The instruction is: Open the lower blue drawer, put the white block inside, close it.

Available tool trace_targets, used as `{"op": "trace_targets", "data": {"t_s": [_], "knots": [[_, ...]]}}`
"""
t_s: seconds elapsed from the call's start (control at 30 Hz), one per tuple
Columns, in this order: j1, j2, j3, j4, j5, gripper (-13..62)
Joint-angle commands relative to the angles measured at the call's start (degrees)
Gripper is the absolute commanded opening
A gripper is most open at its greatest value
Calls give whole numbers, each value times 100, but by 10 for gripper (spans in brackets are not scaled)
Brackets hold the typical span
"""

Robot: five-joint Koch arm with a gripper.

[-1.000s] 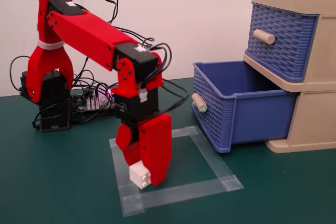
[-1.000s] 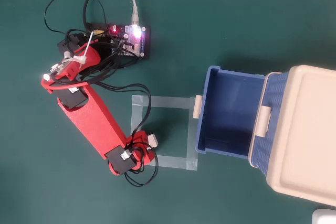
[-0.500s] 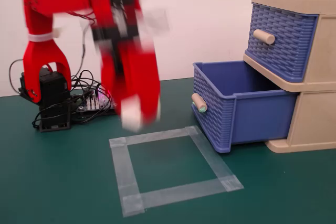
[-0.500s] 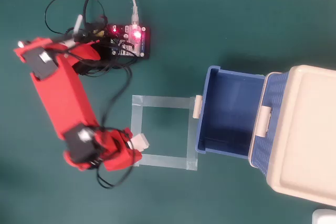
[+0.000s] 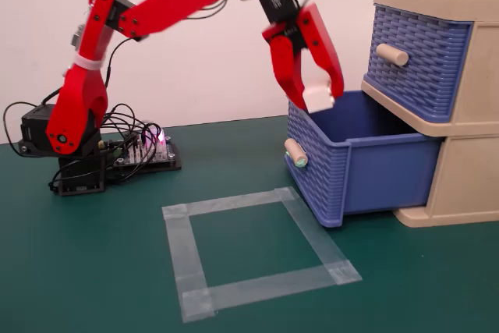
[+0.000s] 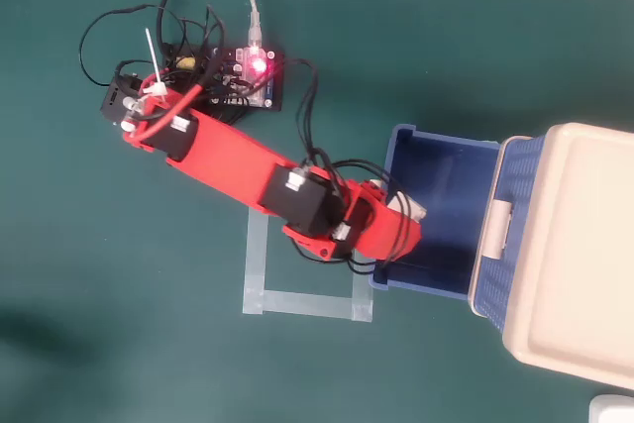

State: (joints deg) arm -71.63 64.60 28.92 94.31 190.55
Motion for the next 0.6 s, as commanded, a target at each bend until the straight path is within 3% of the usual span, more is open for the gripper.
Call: {"op": "trace_targets", "data": {"t_s": [0.0, 0.23, 0.3, 0.33, 0.37, 0.57], "knots": [[-70, 44, -316, -167, 264, -75], [-255, -396, -721, -519, 264, -51], [-272, -404, -782, -571, 264, 123], [-281, -396, -844, -606, 299, 265], [-290, -378, -888, -624, 352, 322], [-290, 519, -1222, 88, 492, 340]]}}
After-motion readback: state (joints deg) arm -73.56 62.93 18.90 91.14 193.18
